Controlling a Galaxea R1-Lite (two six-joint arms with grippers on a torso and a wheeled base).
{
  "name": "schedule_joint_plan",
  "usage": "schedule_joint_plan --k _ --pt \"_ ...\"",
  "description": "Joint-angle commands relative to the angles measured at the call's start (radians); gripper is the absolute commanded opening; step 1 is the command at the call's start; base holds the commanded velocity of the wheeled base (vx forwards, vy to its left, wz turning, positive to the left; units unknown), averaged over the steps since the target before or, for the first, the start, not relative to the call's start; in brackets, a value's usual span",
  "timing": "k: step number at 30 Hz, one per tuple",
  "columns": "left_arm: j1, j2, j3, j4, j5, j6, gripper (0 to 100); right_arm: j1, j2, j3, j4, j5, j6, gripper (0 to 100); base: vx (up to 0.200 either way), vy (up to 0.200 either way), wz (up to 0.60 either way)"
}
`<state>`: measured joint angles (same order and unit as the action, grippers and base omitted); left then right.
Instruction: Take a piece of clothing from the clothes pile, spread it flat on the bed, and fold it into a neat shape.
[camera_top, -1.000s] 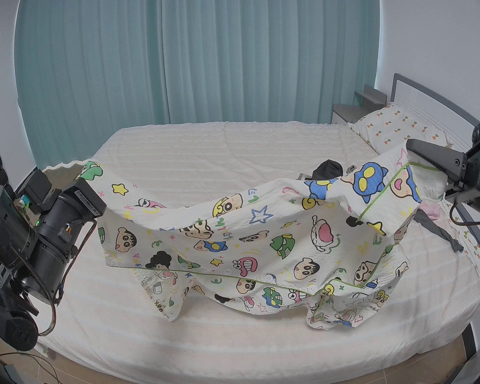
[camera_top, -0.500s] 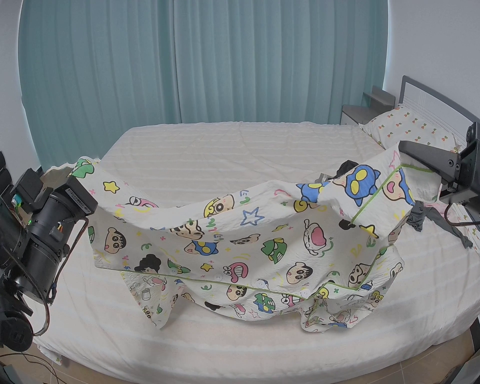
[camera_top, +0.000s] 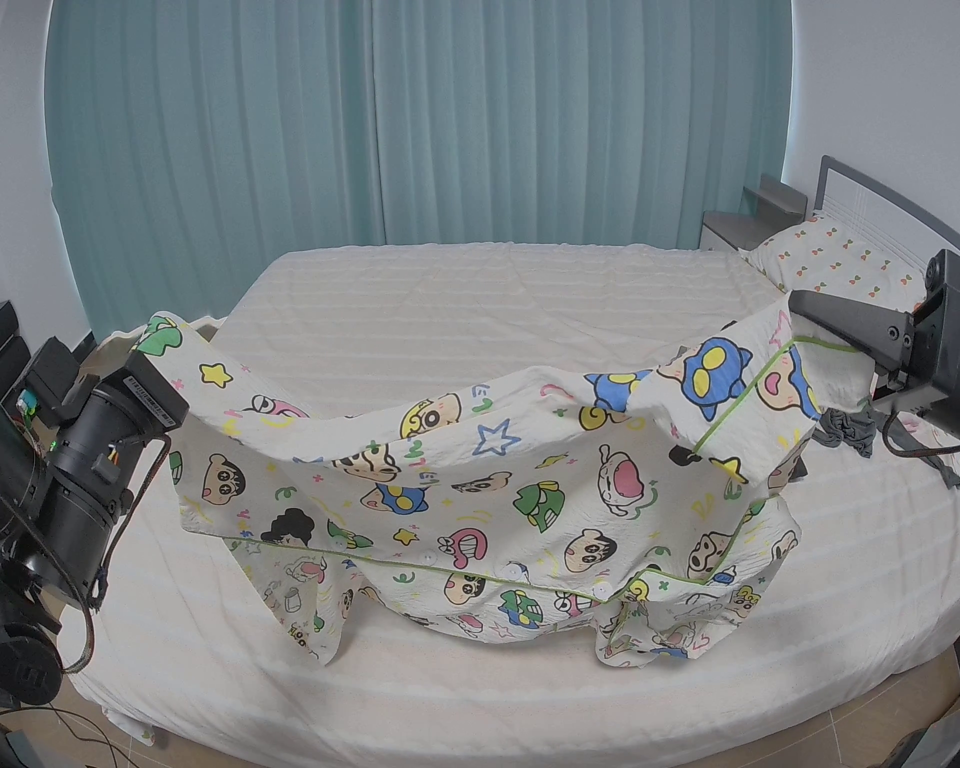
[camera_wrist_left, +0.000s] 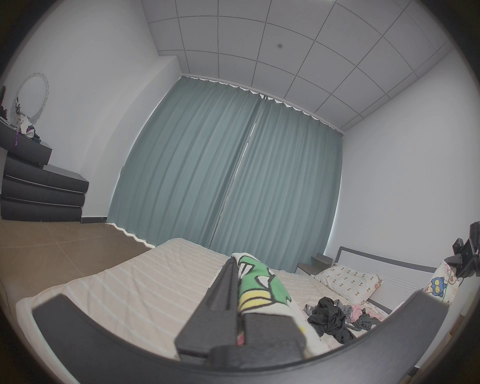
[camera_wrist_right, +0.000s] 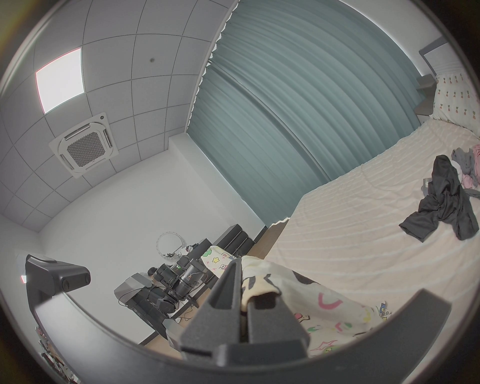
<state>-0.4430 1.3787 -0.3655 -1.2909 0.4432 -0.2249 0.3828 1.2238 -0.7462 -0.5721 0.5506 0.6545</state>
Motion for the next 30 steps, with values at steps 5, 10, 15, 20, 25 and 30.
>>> schedule_joint_plan --k 5,10,15,20,25,30 --pt "0.000 -0.012 0.011 -0.001 0.000 -0.001 0 -0.001 -0.017 0.018 0.000 0.000 0.001 0 0.000 0.000 0.00" --pt "-0.002 -0.029 0.022 -0.001 0.002 -0.001 0 -0.001 -0.040 0.030 0.000 0.000 -0.003 0 -0.080 0.000 0.00" --pt "-0.002 -0.047 0.031 0.001 0.002 -0.001 0 0.001 -0.069 0.041 0.005 0.002 -0.006 0 -0.200 0.000 0.00" --pt "-0.002 -0.067 0.031 0.002 0.002 -0.001 0 0.002 -0.106 0.044 0.006 0.005 -0.007 0 -0.200 0.000 0.00" --pt "-0.002 -0.093 0.046 0.001 0.002 -0.001 0 0.002 -0.156 0.044 0.006 0.011 -0.007 0 -0.200 0.000 0.00" --pt "0.000 -0.139 0.065 0.001 0.000 0.004 0 0.015 -0.199 0.056 0.011 0.018 -0.007 0 -0.200 0.000 0.00"
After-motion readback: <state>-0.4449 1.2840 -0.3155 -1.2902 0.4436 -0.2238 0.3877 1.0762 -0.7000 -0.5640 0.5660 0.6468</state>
